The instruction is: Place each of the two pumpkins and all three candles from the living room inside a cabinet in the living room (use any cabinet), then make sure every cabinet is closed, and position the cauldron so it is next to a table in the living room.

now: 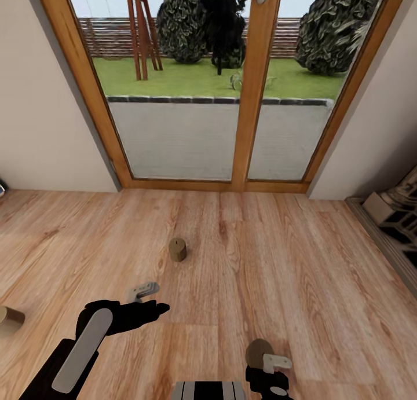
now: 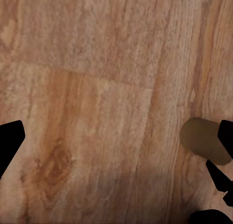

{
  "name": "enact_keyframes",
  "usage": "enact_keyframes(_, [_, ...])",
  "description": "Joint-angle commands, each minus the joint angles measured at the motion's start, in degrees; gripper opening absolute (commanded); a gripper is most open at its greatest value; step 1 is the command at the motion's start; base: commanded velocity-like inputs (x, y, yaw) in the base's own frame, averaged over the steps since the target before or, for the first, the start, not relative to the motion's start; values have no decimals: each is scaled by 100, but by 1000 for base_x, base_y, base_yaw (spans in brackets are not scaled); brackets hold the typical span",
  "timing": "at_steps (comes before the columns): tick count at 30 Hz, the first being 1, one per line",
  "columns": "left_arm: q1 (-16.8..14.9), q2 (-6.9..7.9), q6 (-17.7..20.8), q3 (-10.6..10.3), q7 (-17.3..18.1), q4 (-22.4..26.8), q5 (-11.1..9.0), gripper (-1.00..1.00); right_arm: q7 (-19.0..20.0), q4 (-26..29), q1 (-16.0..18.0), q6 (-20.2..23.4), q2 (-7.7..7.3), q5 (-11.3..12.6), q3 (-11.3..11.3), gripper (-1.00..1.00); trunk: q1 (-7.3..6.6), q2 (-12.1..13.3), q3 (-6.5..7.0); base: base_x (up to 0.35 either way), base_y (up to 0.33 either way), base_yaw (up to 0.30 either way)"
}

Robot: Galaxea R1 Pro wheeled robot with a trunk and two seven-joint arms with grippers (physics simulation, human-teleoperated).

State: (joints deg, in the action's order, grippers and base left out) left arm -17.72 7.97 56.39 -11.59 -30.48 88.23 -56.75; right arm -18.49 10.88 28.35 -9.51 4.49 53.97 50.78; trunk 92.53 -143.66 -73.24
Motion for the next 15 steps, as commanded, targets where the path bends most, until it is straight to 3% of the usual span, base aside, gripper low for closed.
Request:
enact_keyframes(1, [-4,4,3,-12,-60,3,-52,100,-23,2,3,-25,0,61,50,100,-1,-2,-4,122,0,0])
enact_keyframes(15, [-4,3,-2,-82,-63,1,-39,100,-21,2,3,-25,0,61,55,100,-1,-2,-4,147,0,0])
